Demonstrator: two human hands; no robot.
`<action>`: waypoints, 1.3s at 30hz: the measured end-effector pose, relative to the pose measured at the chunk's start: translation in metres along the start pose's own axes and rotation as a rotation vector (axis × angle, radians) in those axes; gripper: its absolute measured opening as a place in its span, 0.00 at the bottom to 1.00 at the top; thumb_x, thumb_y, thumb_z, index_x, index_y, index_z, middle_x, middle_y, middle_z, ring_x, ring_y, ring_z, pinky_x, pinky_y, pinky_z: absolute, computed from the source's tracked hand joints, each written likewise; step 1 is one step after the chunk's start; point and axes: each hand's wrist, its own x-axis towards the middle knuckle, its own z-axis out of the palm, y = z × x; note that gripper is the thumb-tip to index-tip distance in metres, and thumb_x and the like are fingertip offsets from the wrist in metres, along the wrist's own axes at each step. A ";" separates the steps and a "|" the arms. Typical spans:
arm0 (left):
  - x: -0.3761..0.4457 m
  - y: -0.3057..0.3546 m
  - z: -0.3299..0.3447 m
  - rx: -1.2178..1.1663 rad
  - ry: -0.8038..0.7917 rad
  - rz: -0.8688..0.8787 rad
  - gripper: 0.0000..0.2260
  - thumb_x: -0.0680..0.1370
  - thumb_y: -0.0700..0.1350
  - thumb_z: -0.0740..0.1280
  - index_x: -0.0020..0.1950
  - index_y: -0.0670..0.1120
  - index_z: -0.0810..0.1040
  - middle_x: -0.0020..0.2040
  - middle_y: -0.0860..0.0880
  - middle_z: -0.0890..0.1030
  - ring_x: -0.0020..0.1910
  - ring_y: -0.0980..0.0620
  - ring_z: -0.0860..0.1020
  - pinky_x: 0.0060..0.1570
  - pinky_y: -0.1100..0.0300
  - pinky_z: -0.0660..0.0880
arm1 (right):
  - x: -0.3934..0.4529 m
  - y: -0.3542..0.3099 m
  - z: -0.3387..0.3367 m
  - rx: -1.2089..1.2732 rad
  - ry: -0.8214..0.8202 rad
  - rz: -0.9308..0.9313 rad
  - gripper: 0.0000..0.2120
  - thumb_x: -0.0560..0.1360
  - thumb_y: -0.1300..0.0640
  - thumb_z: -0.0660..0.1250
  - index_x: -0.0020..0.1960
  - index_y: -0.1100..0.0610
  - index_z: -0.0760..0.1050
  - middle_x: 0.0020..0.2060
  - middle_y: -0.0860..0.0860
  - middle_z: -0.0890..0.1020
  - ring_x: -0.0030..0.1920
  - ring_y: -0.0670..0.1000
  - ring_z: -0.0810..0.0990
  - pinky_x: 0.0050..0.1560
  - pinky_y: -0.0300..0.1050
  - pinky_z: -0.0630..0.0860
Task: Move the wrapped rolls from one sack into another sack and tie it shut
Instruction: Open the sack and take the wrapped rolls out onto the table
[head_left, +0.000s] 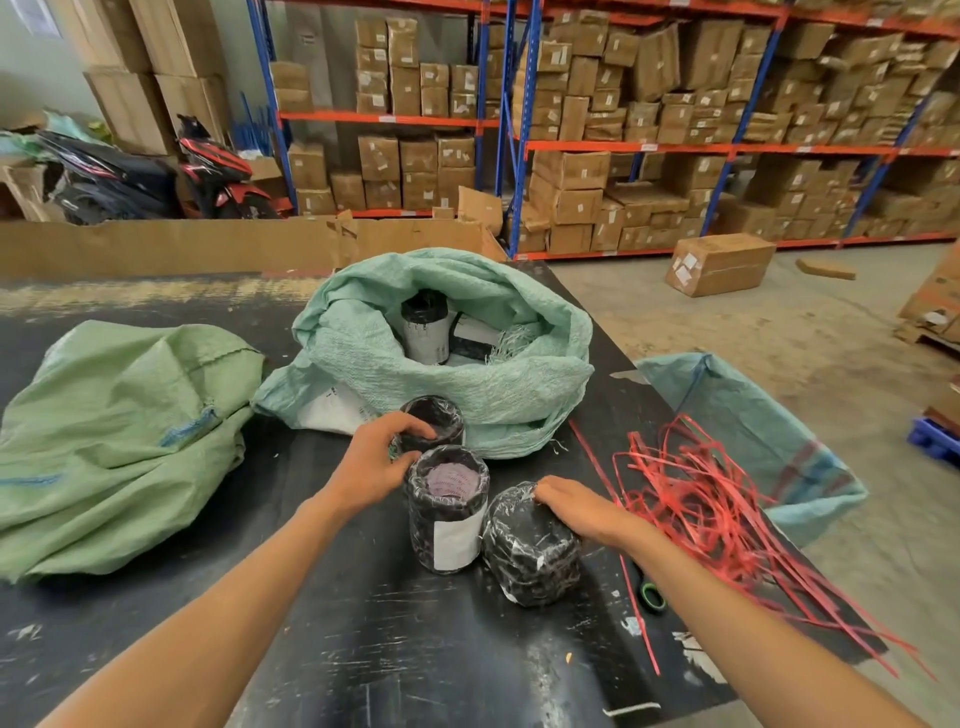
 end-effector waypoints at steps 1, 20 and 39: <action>0.000 0.001 0.000 0.000 -0.012 0.008 0.17 0.71 0.29 0.70 0.54 0.47 0.82 0.50 0.54 0.83 0.53 0.58 0.80 0.56 0.66 0.74 | 0.001 -0.001 -0.003 -0.016 -0.027 0.006 0.10 0.81 0.48 0.54 0.46 0.49 0.71 0.46 0.44 0.76 0.46 0.44 0.74 0.53 0.46 0.69; 0.113 -0.004 -0.009 0.542 0.089 -0.017 0.14 0.80 0.52 0.60 0.63 0.52 0.75 0.55 0.50 0.77 0.55 0.50 0.74 0.55 0.52 0.70 | 0.141 -0.093 -0.066 -0.334 0.407 -0.454 0.17 0.81 0.48 0.58 0.66 0.53 0.75 0.62 0.53 0.76 0.65 0.54 0.70 0.66 0.55 0.68; 0.205 -0.088 0.010 0.977 -0.313 -0.784 0.35 0.75 0.54 0.69 0.76 0.48 0.56 0.59 0.45 0.78 0.57 0.43 0.78 0.43 0.53 0.71 | 0.335 -0.157 -0.079 -0.624 0.123 -0.412 0.31 0.81 0.48 0.57 0.80 0.53 0.51 0.78 0.57 0.59 0.75 0.61 0.61 0.74 0.58 0.61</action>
